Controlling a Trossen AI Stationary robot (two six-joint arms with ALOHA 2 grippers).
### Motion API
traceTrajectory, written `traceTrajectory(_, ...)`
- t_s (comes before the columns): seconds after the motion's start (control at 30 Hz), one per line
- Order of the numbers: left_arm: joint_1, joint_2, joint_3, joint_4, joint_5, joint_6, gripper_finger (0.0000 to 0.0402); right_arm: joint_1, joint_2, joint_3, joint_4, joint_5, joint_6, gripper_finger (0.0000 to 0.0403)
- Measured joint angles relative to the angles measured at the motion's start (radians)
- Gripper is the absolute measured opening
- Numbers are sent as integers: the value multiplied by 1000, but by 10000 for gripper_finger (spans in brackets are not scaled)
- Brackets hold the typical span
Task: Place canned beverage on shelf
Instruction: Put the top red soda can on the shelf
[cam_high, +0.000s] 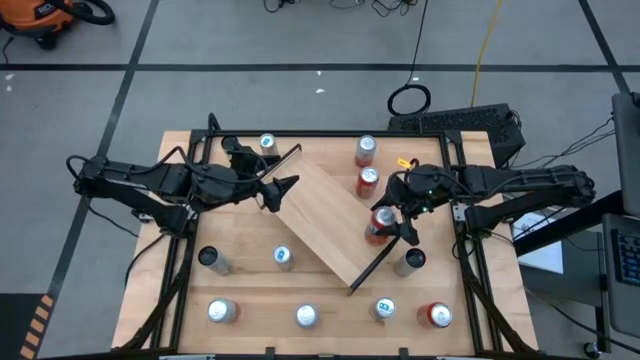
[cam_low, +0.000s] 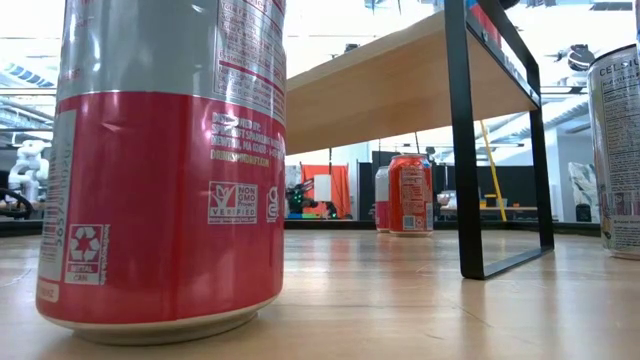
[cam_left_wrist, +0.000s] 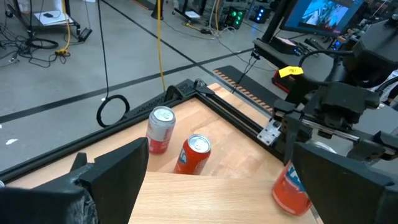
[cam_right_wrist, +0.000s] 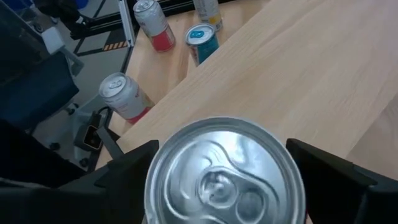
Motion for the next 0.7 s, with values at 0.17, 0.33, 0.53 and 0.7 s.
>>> traceTrajectory(0.17, 0, 0, 0, 0, 0, 0, 397, 15, 0, 0, 2, 1, 13, 330)
traceTrajectory(0.33, 0, 0, 0, 0, 0, 1, 397, 28, 0, 0, 3, 1, -10, 331)
traceTrajectory(0.53, 0, 0, 0, 0, 0, 1, 397, 32, -3, 0, 2, -3, -44, 331)
traceTrajectory(0.7, 0, 0, 0, 0, 0, -1, 397, 32, -3, 0, 2, -4, -80, 331)
